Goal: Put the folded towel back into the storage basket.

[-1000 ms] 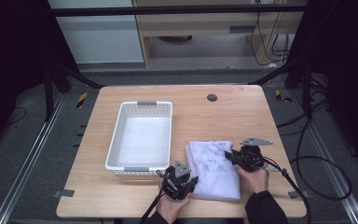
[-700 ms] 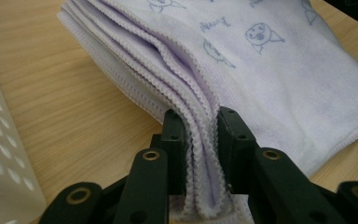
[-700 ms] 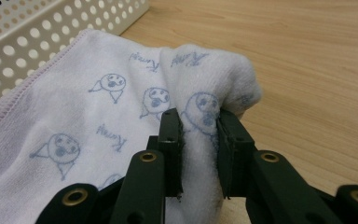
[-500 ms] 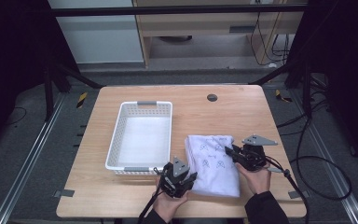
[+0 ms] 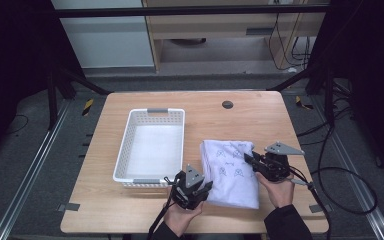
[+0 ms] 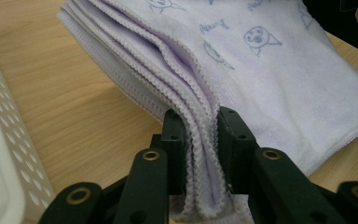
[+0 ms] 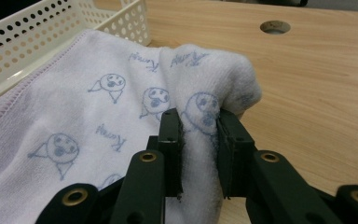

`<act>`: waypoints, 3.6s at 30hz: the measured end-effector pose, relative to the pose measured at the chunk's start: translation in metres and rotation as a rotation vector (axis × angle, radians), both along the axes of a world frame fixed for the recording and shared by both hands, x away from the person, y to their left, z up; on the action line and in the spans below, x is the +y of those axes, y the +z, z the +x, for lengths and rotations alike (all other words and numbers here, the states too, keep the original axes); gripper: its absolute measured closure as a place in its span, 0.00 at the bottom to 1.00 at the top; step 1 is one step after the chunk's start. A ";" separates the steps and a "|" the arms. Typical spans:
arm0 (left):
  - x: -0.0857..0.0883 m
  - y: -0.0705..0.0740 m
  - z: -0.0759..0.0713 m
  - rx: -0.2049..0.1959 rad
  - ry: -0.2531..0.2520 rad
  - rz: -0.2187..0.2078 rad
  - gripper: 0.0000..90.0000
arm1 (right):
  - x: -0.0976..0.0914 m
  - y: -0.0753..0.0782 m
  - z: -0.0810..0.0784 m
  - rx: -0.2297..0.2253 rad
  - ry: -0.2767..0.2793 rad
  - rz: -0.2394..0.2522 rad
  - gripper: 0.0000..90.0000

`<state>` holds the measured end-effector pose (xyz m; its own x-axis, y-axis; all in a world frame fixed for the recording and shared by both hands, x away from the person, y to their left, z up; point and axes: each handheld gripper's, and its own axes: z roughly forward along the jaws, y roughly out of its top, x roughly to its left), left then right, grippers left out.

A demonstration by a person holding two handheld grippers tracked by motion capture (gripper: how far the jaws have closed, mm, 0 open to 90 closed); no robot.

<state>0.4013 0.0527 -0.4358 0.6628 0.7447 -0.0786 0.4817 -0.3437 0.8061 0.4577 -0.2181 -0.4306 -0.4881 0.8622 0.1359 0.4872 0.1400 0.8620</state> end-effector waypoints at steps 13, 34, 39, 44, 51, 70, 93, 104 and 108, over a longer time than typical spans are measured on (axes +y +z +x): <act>0.003 0.018 0.003 -0.036 -0.010 -0.012 0.81 | 0.001 0.019 0.000 -0.051 -0.006 0.001 0.82; 0.025 0.059 0.010 -0.111 -0.001 -0.032 0.81 | 0.017 0.059 0.006 -0.135 -0.007 0.039 0.82; 0.032 0.062 0.010 -0.116 0.006 -0.041 0.81 | 0.025 0.064 0.008 -0.146 0.001 0.033 0.82; 0.039 0.065 0.010 -0.123 0.009 -0.051 0.81 | 0.029 0.068 0.009 -0.150 0.008 0.041 0.82; 0.051 0.070 0.011 -0.135 0.022 -0.056 0.81 | 0.040 0.075 0.013 -0.159 0.021 0.039 0.82; 0.085 0.082 0.012 -0.155 0.069 -0.070 0.81 | 0.075 0.087 0.025 -0.176 0.060 0.048 0.82; 0.132 0.083 0.011 -0.164 0.141 -0.073 0.81 | 0.123 0.089 0.038 -0.189 0.118 0.072 0.82; 0.147 0.082 0.015 -0.159 0.171 -0.078 0.81 | 0.139 0.087 0.049 -0.183 0.140 0.083 0.82; 0.148 0.080 0.016 -0.156 0.177 -0.070 0.81 | 0.142 0.083 0.053 -0.179 0.143 0.087 0.82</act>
